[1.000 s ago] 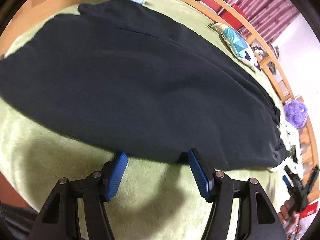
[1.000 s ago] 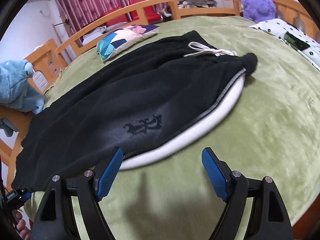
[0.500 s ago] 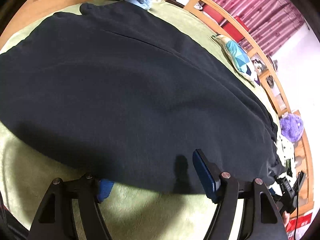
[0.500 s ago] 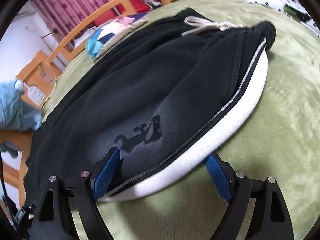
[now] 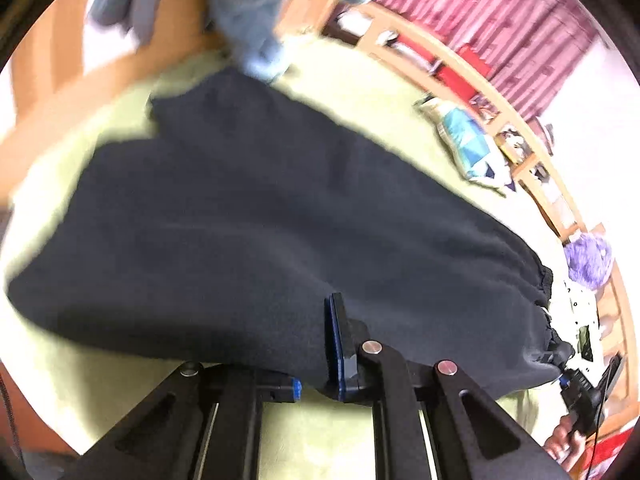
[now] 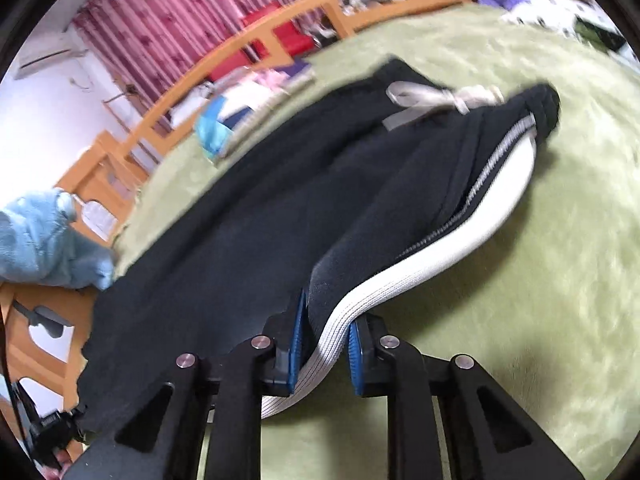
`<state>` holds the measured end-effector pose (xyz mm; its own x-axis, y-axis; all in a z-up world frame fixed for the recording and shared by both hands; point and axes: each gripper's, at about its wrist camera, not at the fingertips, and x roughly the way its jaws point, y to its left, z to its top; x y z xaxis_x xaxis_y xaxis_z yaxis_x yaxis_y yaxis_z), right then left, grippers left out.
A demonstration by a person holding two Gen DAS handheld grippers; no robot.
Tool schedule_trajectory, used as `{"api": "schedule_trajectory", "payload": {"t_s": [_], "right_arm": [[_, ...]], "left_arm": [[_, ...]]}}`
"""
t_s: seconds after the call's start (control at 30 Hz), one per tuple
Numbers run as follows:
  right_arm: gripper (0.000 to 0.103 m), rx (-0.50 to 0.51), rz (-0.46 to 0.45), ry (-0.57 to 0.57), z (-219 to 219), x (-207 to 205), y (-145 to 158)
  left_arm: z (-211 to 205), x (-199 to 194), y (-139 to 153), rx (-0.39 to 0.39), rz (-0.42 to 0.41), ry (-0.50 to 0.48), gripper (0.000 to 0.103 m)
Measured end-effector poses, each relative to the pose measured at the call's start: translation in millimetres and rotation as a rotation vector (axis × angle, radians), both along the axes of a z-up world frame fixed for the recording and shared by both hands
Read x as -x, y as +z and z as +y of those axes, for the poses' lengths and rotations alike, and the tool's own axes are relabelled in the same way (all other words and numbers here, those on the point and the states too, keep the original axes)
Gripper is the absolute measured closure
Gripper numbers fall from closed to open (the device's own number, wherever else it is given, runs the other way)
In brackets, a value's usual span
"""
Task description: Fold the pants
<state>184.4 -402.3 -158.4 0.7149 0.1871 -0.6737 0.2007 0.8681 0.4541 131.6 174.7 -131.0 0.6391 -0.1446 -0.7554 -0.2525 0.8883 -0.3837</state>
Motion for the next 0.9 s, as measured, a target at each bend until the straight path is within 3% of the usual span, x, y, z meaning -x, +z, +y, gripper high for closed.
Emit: {"api": "schedule_trajectory", "payload": {"t_s": [0.27,0.5,0.7,0.9], "right_arm": [[0.085,0.067,-0.082,0.027,14,-50,73],[0.086,0.118,-0.137,0.039,20,-128,102],[0.086,0.115,-0.136,0.032,22,-201,89],[0.085,0.117,-0.053,0.018,35,-263,43]], "left_arm": [[-1,-74,61,-0.141,-0.078,-0.028,0.091],[-6,-155,72,-0.212,-0.112,-0.025,0.091],[-19,-230,52,-0.273,-0.095,-0.015,0.091],[-20,-273,12,-0.256,-0.02,-0.014,0.091]]}}
